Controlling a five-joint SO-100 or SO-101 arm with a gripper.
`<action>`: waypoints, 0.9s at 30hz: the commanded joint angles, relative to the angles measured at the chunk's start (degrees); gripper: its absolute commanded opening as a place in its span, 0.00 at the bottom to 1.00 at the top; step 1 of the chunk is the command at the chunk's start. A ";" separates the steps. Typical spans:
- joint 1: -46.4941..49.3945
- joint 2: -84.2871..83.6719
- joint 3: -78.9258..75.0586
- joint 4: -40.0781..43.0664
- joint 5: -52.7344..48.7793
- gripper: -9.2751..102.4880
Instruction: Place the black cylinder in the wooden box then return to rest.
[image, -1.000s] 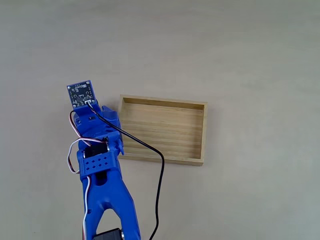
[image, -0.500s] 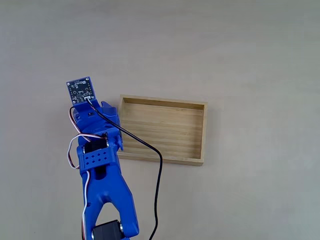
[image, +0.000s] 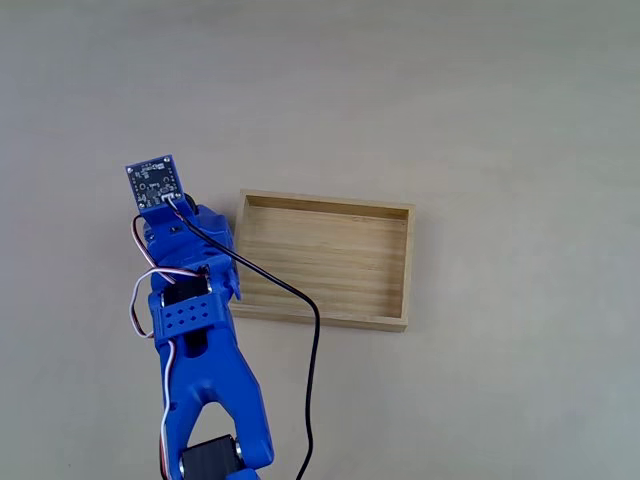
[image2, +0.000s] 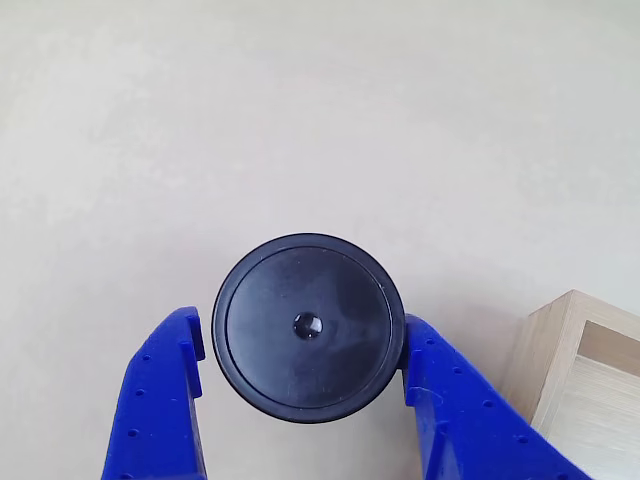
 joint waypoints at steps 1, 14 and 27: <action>-0.18 -1.76 -7.12 -1.93 -0.09 0.32; -0.26 -0.26 -8.26 -2.55 0.35 0.31; 0.09 -0.09 -8.96 -2.72 1.32 0.28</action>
